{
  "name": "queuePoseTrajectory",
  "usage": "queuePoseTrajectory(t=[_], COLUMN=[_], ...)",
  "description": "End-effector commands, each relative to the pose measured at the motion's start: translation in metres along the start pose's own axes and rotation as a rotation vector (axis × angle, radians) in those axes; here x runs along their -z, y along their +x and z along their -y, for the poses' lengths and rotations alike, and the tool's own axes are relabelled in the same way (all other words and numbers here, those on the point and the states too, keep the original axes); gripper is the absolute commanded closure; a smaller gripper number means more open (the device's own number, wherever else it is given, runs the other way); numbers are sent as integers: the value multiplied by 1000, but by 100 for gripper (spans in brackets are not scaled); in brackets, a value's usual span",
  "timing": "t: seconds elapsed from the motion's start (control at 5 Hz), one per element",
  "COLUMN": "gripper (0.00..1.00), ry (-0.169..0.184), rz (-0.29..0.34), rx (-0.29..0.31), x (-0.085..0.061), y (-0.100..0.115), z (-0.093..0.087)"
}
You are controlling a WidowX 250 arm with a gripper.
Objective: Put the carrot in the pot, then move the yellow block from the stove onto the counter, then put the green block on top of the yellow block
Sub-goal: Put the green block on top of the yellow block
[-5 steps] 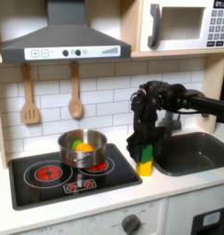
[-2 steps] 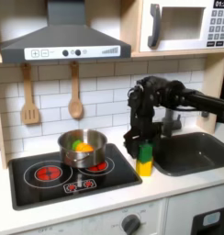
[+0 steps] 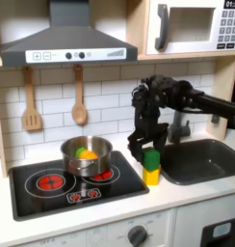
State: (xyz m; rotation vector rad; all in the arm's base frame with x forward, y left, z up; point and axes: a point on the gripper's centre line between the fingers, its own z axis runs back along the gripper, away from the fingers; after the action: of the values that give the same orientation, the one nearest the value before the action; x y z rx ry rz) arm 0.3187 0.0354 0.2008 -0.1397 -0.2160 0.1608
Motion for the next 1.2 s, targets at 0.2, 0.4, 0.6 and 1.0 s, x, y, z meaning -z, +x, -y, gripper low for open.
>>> queuePoseTrajectory(t=[0.2, 0.4, 0.6, 1.0], gripper=[0, 0, 0, 0], ry=[-42, -52, -31, 35], rz=[42, 59, 62, 111], rx=[-18, -32, -21, -145], x=[-24, -34, -38, -60], y=[4, 4, 2, -17], z=[8, 6, -1, -66])
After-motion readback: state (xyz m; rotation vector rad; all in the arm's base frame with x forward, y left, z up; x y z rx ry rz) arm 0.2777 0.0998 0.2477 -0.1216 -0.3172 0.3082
